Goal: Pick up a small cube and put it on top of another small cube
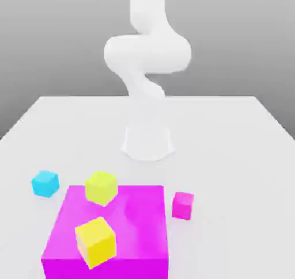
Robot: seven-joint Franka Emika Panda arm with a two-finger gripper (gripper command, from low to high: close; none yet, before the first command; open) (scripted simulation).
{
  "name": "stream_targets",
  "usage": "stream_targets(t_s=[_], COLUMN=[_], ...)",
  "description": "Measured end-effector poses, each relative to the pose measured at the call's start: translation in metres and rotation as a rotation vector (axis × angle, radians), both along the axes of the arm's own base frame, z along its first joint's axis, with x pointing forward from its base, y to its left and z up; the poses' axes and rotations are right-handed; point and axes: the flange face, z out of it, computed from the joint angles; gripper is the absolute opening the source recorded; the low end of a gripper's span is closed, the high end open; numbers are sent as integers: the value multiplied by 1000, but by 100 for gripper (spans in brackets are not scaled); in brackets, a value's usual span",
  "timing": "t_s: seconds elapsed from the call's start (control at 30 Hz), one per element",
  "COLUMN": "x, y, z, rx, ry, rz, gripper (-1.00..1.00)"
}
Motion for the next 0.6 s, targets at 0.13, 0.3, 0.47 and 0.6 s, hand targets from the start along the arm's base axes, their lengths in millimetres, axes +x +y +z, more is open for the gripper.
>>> stream_targets(t_s=[0.13, 0.3, 0.47, 0.6], x=[29, 17, -44, -119], y=[-74, -156, -218, -244], z=[-99, -224, -346, -430], rx=[172, 355, 512, 608], ry=[129, 268, 390, 469], rz=[-288, -669, -1096, -1460], gripper=[0, 0, 0, 0])
